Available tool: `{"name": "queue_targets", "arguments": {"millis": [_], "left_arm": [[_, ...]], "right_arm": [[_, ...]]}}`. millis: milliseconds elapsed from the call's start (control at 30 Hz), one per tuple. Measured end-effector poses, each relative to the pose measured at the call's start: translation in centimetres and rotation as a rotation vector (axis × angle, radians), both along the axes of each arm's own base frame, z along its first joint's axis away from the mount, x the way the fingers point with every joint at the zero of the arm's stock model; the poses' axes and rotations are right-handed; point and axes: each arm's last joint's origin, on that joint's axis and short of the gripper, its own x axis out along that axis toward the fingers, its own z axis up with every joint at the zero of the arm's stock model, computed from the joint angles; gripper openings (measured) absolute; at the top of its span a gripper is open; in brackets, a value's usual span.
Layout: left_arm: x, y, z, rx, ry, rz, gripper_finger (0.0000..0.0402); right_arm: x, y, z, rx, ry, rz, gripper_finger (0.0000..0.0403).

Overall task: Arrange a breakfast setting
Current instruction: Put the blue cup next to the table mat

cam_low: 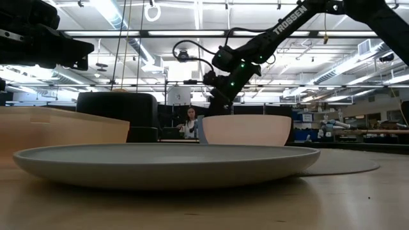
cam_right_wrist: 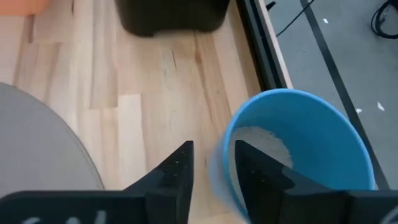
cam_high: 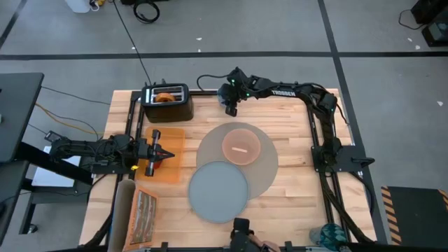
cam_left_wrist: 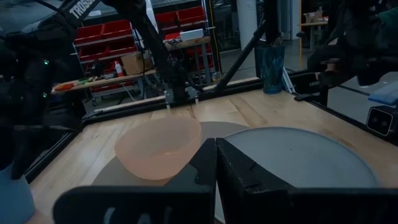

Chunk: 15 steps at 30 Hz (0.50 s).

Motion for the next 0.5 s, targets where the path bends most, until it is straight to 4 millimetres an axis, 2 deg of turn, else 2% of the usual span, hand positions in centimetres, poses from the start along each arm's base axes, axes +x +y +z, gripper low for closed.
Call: {"name": "queue_targets", "arguments": {"millis": [500], "left_arm": [[0.00,0.00,0.00,0.000,0.000,0.000,0.0009]], "right_arm": [[-0.08,0.00,-0.07,-0.004,0.011,0.008,0.0014]]}}
